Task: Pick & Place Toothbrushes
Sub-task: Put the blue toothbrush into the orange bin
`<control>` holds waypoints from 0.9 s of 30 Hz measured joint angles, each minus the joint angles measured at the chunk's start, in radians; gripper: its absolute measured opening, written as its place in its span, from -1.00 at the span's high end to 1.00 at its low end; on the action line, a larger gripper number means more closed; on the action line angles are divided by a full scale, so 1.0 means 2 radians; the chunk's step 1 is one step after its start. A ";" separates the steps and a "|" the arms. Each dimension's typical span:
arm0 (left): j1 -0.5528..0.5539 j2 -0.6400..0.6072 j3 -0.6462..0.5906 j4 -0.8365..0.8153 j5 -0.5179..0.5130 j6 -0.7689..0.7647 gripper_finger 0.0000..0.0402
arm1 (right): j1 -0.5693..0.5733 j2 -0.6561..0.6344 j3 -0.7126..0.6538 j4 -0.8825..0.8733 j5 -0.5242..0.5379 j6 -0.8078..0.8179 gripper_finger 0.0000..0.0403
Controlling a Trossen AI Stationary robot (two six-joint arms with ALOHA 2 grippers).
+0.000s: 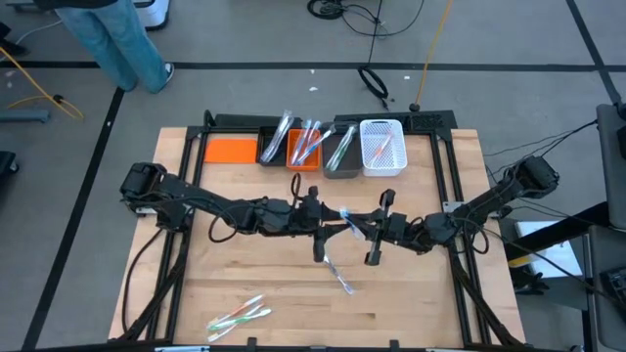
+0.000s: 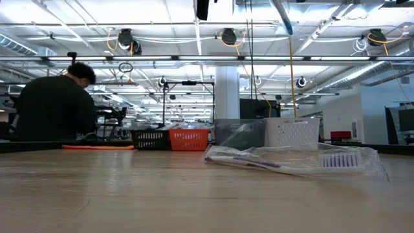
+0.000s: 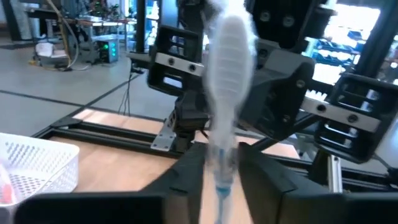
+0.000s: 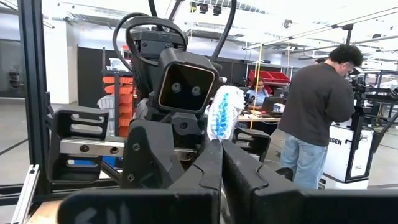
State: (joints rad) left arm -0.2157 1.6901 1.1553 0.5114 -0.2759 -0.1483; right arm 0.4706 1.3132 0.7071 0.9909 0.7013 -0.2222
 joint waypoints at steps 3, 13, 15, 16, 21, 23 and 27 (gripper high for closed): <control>0.000 0.000 0.000 0.001 0.008 0.008 0.78 | 0.000 0.000 0.000 0.000 0.000 0.000 1.00; 0.000 0.000 0.000 -0.008 0.002 0.010 0.96 | 0.000 0.000 0.000 -0.019 0.000 0.000 1.00; 0.000 0.000 0.000 -0.009 -0.001 0.010 0.97 | 0.000 0.000 0.000 -0.022 0.001 0.000 0.99; 0.000 0.000 0.000 -0.010 -0.002 0.011 0.97 | 0.000 0.000 0.000 -0.024 0.001 0.000 0.98; 0.000 0.000 0.000 -0.012 -0.003 0.011 0.97 | 0.000 0.000 0.000 -0.031 0.010 0.000 0.75; 0.000 0.000 0.000 -0.020 -0.004 0.011 0.97 | 0.000 0.000 0.000 -0.035 0.023 -0.002 0.59; 0.000 0.000 0.000 -0.041 -0.021 0.011 0.97 | 0.000 0.000 0.000 -0.045 0.034 -0.003 0.28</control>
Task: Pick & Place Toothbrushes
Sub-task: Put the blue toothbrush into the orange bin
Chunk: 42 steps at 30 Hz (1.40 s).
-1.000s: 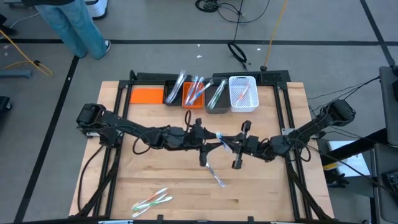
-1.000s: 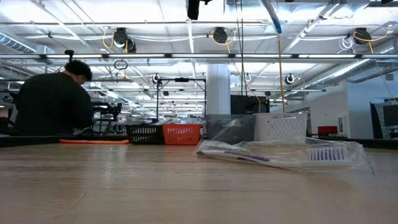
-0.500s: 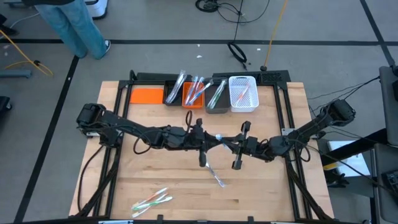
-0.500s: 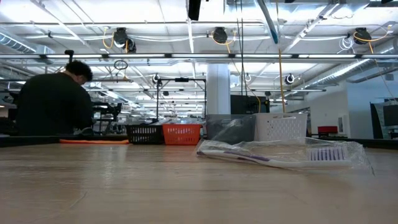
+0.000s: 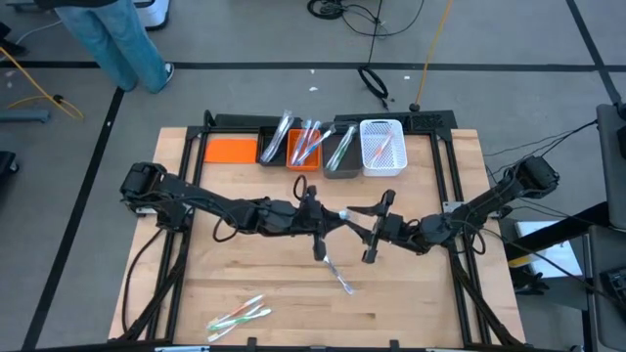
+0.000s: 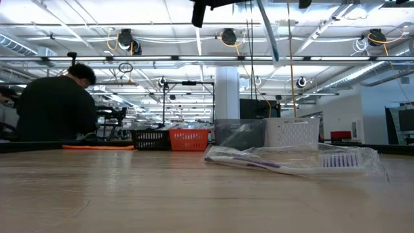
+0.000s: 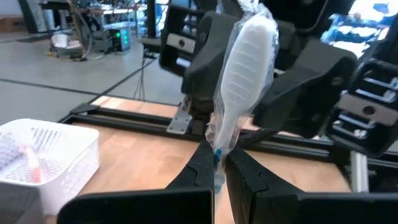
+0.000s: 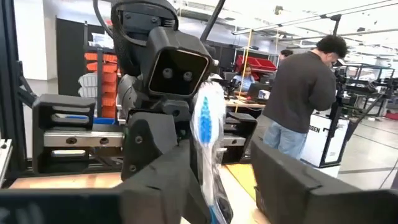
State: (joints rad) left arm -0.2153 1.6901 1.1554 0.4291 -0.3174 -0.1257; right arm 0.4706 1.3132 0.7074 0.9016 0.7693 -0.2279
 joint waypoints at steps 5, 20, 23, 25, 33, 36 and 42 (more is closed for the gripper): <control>0.004 0.000 0.000 -0.021 -0.004 0.000 0.97 | 0.002 0.000 0.000 -0.004 0.007 0.002 0.01; 0.045 -0.059 0.000 -0.195 -0.118 -0.007 0.97 | 0.031 -0.007 0.000 -0.046 0.113 -0.017 -0.07; 0.072 -0.059 0.000 -0.221 -0.117 -0.018 0.97 | 0.031 -0.007 0.000 -0.074 0.113 0.011 -0.08; 0.092 -0.059 0.000 -0.233 -0.115 -0.020 0.97 | 0.031 -0.007 0.000 -0.087 0.113 0.028 -0.08; 0.173 -0.059 0.000 -0.259 -0.095 -0.020 0.97 | 0.031 -0.007 0.000 -0.153 0.111 0.090 -0.06; 0.205 -0.059 0.000 -0.264 -0.066 -0.021 0.97 | 0.031 -0.007 0.000 -0.179 0.110 0.115 -0.07; 0.254 -0.059 0.000 -0.274 -0.043 -0.021 0.97 | 0.031 -0.003 0.000 -0.214 0.110 0.148 -0.06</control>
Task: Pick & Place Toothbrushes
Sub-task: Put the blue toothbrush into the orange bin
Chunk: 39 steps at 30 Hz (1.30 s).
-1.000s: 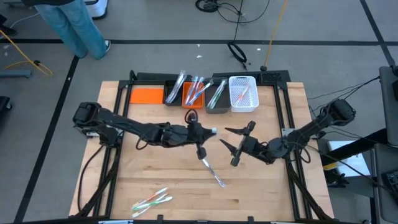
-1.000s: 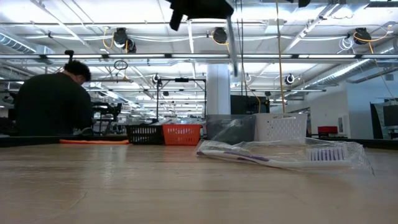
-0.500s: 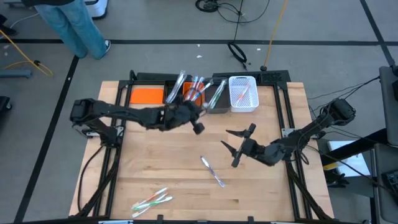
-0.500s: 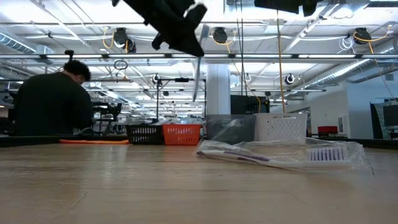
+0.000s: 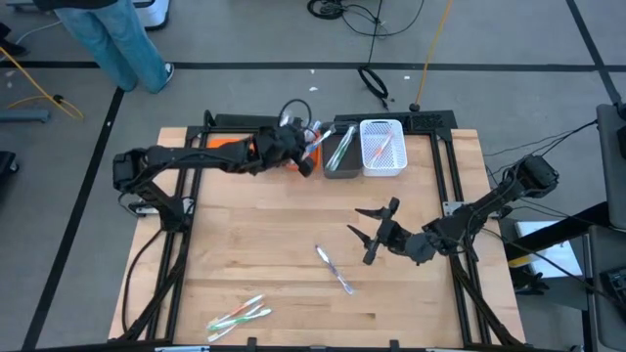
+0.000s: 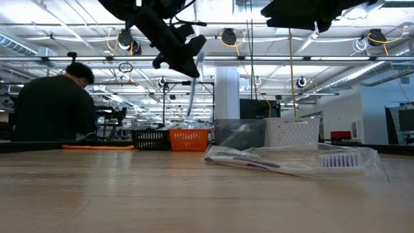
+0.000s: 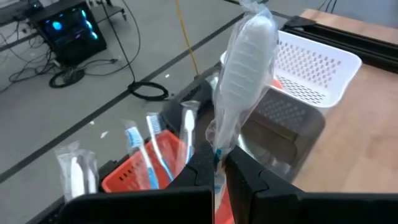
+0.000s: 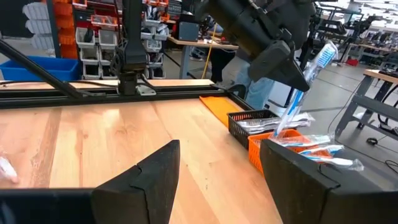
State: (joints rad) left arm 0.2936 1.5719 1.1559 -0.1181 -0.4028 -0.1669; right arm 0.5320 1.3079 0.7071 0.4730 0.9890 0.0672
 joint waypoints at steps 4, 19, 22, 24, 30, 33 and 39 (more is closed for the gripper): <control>0.022 0.001 0.000 -0.004 0.018 -0.002 0.97 | 0.000 0.000 0.000 -0.003 0.000 0.000 -0.06; 0.065 0.031 0.000 -0.017 0.062 -0.015 0.97 | -0.007 0.000 0.000 -0.005 -0.001 0.000 -0.05; 0.075 0.034 0.000 -0.033 0.084 -0.023 0.97 | -0.007 0.000 0.000 -0.007 -0.001 0.000 -0.05; 0.080 0.037 0.000 -0.032 0.092 -0.023 0.97 | -0.007 0.000 0.000 -0.007 -0.001 0.000 -0.05; 0.087 0.044 0.000 -0.041 0.099 -0.028 0.97 | -0.007 0.000 -0.002 -0.007 -0.002 0.000 -0.05; 0.090 0.047 0.000 -0.046 0.108 -0.028 0.97 | -0.007 0.000 -0.010 -0.001 -0.011 0.002 -0.05; 0.090 0.059 0.000 -0.035 0.119 -0.036 0.97 | -0.013 0.000 -0.031 0.049 -0.012 -0.002 -0.05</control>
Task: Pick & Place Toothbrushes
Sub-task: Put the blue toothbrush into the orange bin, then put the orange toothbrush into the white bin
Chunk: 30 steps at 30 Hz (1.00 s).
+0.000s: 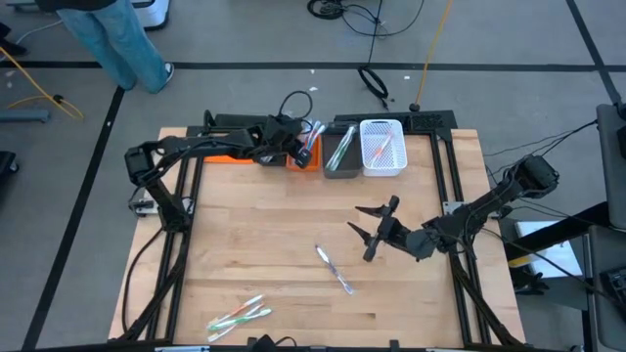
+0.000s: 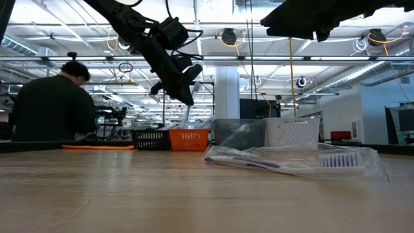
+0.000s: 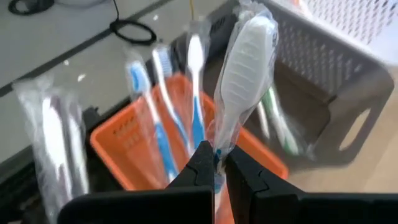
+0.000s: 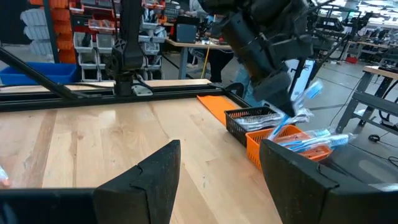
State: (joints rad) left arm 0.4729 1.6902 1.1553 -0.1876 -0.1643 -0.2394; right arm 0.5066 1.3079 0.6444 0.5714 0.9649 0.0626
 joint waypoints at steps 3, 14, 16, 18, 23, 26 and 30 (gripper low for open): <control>0.000 0.004 0.000 -0.006 0.004 -0.001 0.97 | -0.001 0.000 -0.001 0.000 0.000 -0.001 -0.05; 0.000 0.014 0.000 0.004 -0.012 -0.011 0.64 | -0.001 0.000 -0.001 -0.003 -0.001 -0.001 -0.05; 0.000 0.014 0.000 0.004 -0.014 -0.016 0.58 | -0.001 0.000 -0.001 -0.004 -0.001 -0.001 -0.05; 0.000 0.014 0.000 0.001 -0.014 -0.014 0.51 | -0.001 0.000 -0.001 -0.004 -0.001 -0.001 -0.05; 0.000 0.014 0.000 0.002 -0.019 -0.018 0.27 | -0.001 0.000 -0.001 -0.004 -0.001 -0.001 -0.05; 0.000 0.014 0.000 0.002 -0.030 -0.026 0.14 | -0.001 0.000 -0.001 -0.004 -0.001 -0.001 -0.05; 0.000 0.014 0.000 0.003 -0.032 -0.024 0.03 | -0.001 0.000 -0.001 -0.010 -0.001 0.001 -0.05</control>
State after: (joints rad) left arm 0.4728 1.7176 1.1557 -0.1823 -0.2277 -0.2867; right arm 0.5045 1.3079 0.6422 0.5506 0.9624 0.0650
